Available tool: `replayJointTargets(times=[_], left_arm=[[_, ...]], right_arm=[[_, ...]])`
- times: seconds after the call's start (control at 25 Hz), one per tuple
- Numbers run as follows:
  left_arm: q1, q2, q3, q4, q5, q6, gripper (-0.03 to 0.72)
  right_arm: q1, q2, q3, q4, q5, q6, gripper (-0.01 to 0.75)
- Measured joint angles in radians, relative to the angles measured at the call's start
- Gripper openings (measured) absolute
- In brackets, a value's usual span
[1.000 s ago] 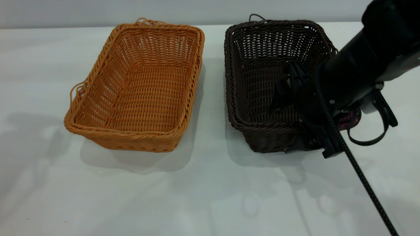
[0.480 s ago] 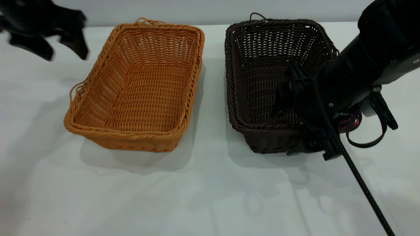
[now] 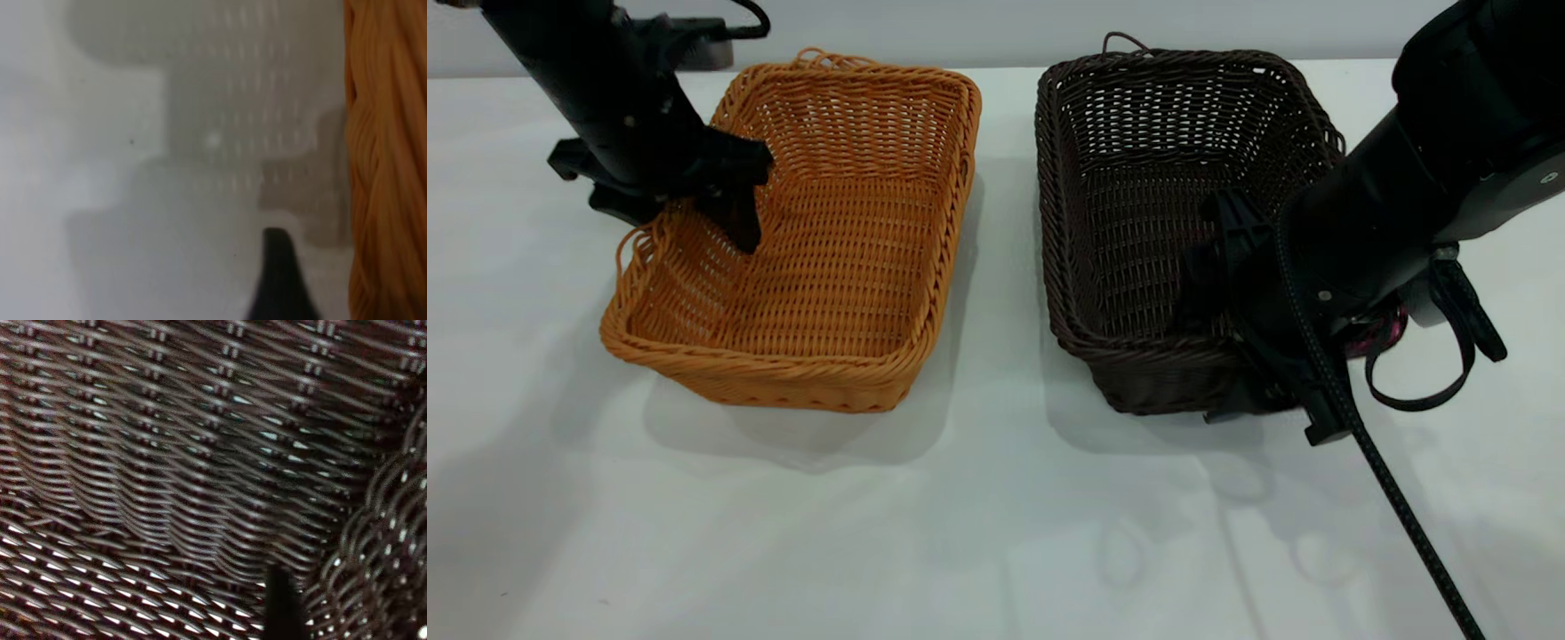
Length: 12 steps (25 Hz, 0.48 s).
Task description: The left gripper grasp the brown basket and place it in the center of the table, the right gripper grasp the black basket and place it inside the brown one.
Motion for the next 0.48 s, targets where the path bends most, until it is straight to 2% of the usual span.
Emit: replayJointTargets(times=[0.16,0.24,0.48], left_arm=[[0.0,-0.001,-0.003,0.001,0.004,0.0,0.195],[0.0,-0.001,-0.008,-0.004,0.017,-0.003,0.092],[0.0,-0.002,-0.01,0.018,0.038,0.045,0.083]], right_arm=[[0.0,0.001,0.0,0.007,0.001,0.002,0.175],[-0.001,0.001,-0.002,0.011,-0.001,0.004,0.108],[-0.044,-0.022,-0.005,0.004,0.016,-0.028,0.094]])
